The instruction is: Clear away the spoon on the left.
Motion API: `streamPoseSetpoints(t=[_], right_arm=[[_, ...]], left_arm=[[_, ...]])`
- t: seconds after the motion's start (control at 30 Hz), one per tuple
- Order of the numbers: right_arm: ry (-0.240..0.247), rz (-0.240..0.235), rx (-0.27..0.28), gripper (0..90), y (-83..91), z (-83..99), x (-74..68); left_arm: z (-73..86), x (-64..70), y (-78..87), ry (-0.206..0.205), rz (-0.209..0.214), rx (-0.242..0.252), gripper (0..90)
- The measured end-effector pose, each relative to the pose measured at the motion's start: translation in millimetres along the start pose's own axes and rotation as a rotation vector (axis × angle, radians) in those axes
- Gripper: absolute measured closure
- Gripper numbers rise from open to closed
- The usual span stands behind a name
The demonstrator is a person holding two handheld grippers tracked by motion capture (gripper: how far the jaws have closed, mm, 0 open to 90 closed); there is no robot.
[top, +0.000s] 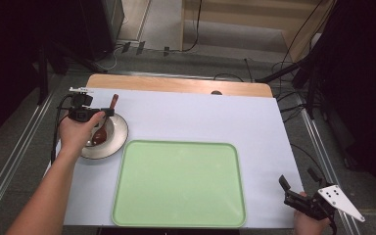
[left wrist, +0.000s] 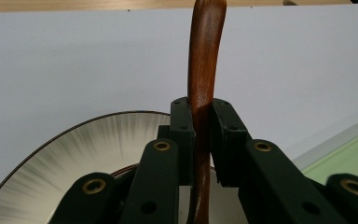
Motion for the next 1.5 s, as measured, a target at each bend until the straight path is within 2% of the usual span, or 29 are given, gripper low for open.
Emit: streamPoseSetpoints(t=[0.03, 0.1, 0.17, 0.4, 1.07, 1.4, 1.43, 1.5], right_arm=[[0.000, 0.000, -0.001, 0.0, -0.1, 0.1, 0.1], [-0.001, 0.002, -0.003, 0.0, -0.2, 0.4, 0.2], [-0.005, 0.000, -0.004, 0.1, -0.3, 0.6, 0.1], [0.002, 0.002, 0.001, 0.0, 0.5, 0.2, 0.0], [0.006, 0.002, -0.002, 0.0, 0.3, -0.1, -0.9], [0.005, -0.001, -0.001, 0.0, 0.7, -0.5, -1.6], [0.004, -0.001, 0.000, 0.0, 0.6, -0.6, -1.7], [0.003, -0.002, 0.000, 0.0, 0.6, -0.5, -1.7]], left_arm=[[0.0, 0.0, 0.0, 0.000, 0.000, 0.000, 80.7], [-2.1, 0.9, 4.6, -0.022, -0.023, 0.010, 82.0], [-4.4, 1.2, 8.4, -0.024, -0.048, 0.028, 85.8], [-9.3, 3.6, 17.9, -0.014, -0.040, 0.049, 86.0], [-9.8, 9.6, 42.7, 0.021, 0.017, 0.124, 86.0], [-7.3, 21.3, 55.7, 0.001, 0.042, 0.136, 86.0], [-7.0, 23.9, 58.6, 0.001, 0.058, 0.146, 86.0], [-6.5, 26.7, 60.6, 0.000, 0.062, 0.148, 86.0]])
Point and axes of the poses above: each handheld gripper's, and its own axes: y roughly backward along the jaws, z roughly out of its underside, x roughly to its right, the point moved 5 cm from there along -y, roughly forward along the jaws, and after that the axes turned 13 degrees about -x, right-handed, at the moved point
